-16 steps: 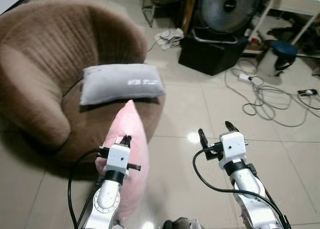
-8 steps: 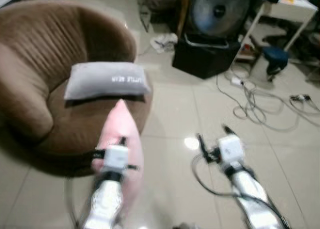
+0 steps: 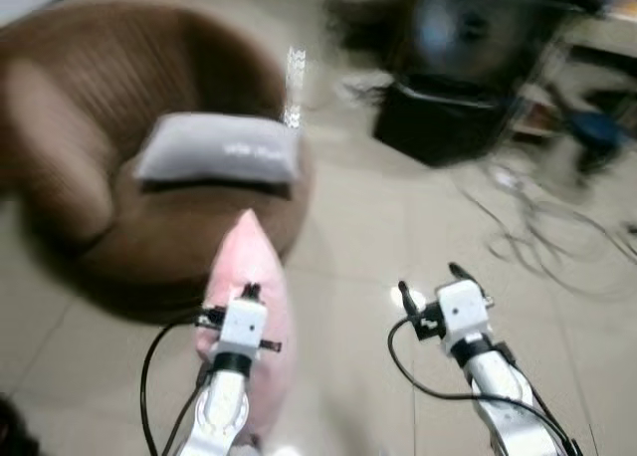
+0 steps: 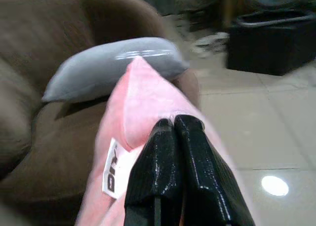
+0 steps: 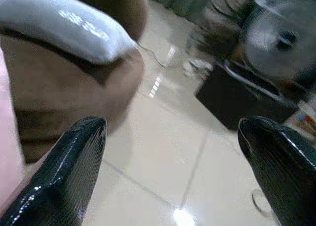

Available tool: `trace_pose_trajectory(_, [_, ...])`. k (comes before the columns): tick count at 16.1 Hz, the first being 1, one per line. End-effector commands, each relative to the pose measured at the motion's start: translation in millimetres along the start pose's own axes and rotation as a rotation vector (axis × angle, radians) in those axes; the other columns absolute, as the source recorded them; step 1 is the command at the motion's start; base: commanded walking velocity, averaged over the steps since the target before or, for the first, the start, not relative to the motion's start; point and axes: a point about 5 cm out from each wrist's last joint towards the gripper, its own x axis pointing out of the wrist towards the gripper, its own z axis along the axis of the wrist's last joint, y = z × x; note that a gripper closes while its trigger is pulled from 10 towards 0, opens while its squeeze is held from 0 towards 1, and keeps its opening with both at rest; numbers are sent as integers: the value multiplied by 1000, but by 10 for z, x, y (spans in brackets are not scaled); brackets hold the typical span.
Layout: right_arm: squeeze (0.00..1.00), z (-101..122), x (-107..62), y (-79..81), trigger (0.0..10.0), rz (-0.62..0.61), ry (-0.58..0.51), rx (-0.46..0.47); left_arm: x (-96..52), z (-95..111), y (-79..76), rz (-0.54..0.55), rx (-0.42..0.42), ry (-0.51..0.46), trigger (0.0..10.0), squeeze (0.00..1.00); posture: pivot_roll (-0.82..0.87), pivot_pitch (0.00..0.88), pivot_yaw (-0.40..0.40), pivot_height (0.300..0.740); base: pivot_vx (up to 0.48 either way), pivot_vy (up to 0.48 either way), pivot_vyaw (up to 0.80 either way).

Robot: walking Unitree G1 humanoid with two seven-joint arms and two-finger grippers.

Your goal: Move the pillow to the sofa from floor

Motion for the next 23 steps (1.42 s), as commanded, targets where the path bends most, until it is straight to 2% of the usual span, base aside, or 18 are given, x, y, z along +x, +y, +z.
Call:
trace_pose_trajectory(1, [129,48,34,32,10000,9,-21,-1,32,49,88,44,17,-23,0,0,134,117,-115,740,398,-266,556])
trace_pose_trajectory(7, [149,-41,57,61,10000,37,20,-6,-11,22,121,68,15,13,0,0,137,127,-117,740,460,-42,503])
trace_pose_trajectory(10, [110,-104,62,90,10000,46,47,0,-28,11,150,83,17,28,0,0,136,133,-114,740,480,0,490])
trace_pose_trajectory(13, [51,-147,45,94,10000,51,61,8,-44,5,168,97,13,46,0,0,134,142,-112,740,480,0,0])
trace_pose_trajectory(19, [43,-158,4,103,10000,53,57,3,-71,-1,199,96,31,63,0,0,132,141,-108,740,480,0,0])
trace_pose_trajectory(20, [35,-156,-2,104,10000,50,49,4,140,56,431,102,41,64,0,0,131,140,-107,740,480,0,0])
trace_pose_trajectory(21, [43,-159,-7,105,10000,44,44,1,266,188,552,111,44,38,0,0,132,137,-106,740,480,0,0])
trace_pose_trajectory(23, [39,-167,-10,113,10000,43,45,4,338,351,628,129,51,1,0,0,132,133,-100,740,480,0,0])
